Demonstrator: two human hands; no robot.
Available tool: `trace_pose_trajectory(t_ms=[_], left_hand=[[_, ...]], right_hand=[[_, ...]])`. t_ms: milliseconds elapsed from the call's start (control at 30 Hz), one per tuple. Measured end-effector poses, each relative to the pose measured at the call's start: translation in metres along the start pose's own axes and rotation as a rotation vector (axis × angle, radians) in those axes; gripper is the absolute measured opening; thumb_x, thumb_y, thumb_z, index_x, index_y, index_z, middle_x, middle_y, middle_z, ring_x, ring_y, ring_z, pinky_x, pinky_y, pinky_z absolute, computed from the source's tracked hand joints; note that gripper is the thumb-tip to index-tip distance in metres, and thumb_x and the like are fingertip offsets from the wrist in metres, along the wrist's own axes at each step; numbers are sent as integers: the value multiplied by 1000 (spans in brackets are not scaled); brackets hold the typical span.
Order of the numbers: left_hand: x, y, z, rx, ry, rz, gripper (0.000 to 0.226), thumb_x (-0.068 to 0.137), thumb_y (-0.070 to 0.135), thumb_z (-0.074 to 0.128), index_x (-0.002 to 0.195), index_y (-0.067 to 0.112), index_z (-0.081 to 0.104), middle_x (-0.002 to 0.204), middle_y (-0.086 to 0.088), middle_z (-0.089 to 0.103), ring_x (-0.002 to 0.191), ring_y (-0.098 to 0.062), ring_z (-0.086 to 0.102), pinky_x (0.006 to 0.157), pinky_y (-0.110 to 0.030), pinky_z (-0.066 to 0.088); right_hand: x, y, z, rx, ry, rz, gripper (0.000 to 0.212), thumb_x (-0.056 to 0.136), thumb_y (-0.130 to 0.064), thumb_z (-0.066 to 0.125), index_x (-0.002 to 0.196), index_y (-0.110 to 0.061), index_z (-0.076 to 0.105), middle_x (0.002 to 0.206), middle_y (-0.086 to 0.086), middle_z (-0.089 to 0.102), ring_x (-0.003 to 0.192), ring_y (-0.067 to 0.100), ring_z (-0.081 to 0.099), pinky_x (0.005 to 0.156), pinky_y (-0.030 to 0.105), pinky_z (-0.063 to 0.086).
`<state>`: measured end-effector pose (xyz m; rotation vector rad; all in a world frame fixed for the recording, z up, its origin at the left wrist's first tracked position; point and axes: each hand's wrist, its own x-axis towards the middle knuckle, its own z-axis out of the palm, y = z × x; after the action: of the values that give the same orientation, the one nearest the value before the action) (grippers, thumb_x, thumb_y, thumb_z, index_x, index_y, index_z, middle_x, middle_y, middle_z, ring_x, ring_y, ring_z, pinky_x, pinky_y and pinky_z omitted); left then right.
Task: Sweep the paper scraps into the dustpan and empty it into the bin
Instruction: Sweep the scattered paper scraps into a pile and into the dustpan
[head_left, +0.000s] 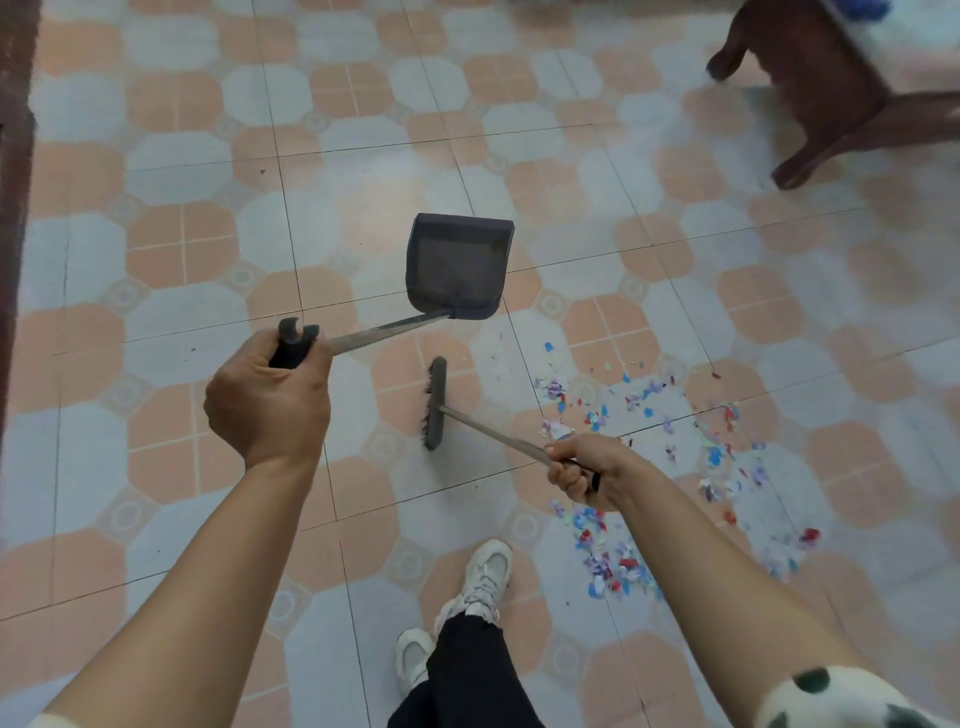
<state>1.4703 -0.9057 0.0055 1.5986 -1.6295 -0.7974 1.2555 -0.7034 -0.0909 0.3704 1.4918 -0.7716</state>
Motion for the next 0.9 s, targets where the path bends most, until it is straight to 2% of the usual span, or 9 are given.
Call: trace_pose_trajectory(t_ms=[200,300,400,533,633,700,767,900], left_hand=[[0,18,30,-15,-29,44,18,81,31,68,87,15,73,69,1,60,68,-19,52,65,-25,37],[0,27,55,-20,-42,49,16,80,30,69,87,16,73,71,2,62,72,-22,57,68,-28,41],[-1,33,81,-27,-61,73,17,79,32,69,86,16,73,70,0,64,74,-25,61,69,-29,44],[2,48,127,7,-108,122,27,77,39,67,83,13,71,73,-14,68,73,-34,62,69,-38,49],[-4,68,161,4,-142,130,29,77,41,65,81,13,70,71,-14,66,71,-34,60,66,-39,50],[-9,81,178,-2,-160,133,26,79,39,66,78,13,69,66,-10,63,66,-29,56,61,-33,44],[-13,93,192,10,-173,144,24,81,36,66,73,13,66,61,-5,55,62,-25,49,58,-28,34],[-19,114,215,12,-203,150,24,81,36,66,69,15,62,61,-3,52,63,-25,48,58,-27,31]], right_hand=[[41,-21,58,-45,-126,73,23,99,-12,36,76,-10,40,39,0,41,22,4,29,24,11,23],[57,-44,53,-16,-132,82,26,100,-12,34,75,-7,39,35,1,39,20,4,28,23,12,23],[67,-69,19,65,-105,94,27,100,-13,35,74,-7,40,35,1,38,20,5,28,22,12,24],[68,-84,-48,218,-27,87,21,100,-12,39,79,-7,41,39,3,40,21,6,29,22,11,22],[57,-80,-106,297,50,59,22,100,-12,38,81,-6,46,47,2,40,22,5,28,24,9,22],[45,-73,-138,336,102,65,25,101,-13,39,79,-4,48,50,2,39,22,5,28,24,9,22],[31,-67,-163,390,137,73,25,101,-13,39,79,-5,48,43,2,39,22,5,28,24,9,23],[4,-61,-191,365,221,39,21,100,-11,39,82,-5,47,48,3,39,23,5,28,25,10,25]])
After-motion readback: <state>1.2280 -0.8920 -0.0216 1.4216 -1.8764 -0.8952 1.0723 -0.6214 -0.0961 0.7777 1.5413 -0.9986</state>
